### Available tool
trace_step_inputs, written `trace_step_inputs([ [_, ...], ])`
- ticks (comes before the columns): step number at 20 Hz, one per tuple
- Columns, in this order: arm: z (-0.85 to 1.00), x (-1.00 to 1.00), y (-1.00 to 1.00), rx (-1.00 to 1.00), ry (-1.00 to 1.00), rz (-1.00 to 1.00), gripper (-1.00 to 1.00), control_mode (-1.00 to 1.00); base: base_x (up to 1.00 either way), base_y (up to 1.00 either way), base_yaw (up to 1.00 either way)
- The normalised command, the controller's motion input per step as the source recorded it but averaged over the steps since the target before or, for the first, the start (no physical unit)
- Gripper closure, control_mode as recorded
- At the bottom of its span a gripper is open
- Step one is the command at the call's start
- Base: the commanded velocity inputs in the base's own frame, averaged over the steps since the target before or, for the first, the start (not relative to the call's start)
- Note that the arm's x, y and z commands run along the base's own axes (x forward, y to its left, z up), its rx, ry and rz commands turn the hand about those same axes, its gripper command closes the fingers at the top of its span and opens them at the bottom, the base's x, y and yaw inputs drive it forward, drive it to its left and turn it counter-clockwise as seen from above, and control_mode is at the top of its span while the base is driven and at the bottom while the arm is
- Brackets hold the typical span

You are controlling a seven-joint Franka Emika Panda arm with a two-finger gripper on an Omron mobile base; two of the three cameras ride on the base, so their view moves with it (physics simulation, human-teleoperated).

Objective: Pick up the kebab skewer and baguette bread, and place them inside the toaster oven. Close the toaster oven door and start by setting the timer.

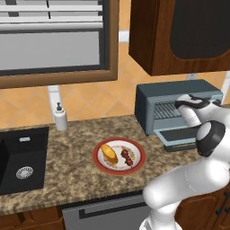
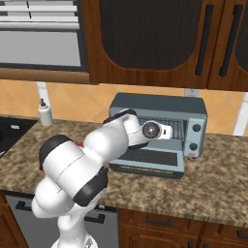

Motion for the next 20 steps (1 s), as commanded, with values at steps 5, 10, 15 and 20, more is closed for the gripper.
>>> trace_step_inputs([
  [5, -0.24, 0.04, 0.00, 0.00, -0.09, 0.00, -1.00, -1.00, 0.00, 0.00, 0.00],
  [10, -0.05, 0.18, 0.00, 0.00, -0.09, 0.00, -1.00, -1.00, 0.00, 0.00, 0.00],
  [15, -0.08, 0.27, 0.00, 0.00, -0.03, 0.00, -1.00, -1.00, 0.00, 0.00, 0.00],
  [20, -0.10, 0.17, 0.00, 0.00, 0.00, 0.00, -1.00, -1.00, 0.00, 0.00, 0.00],
])
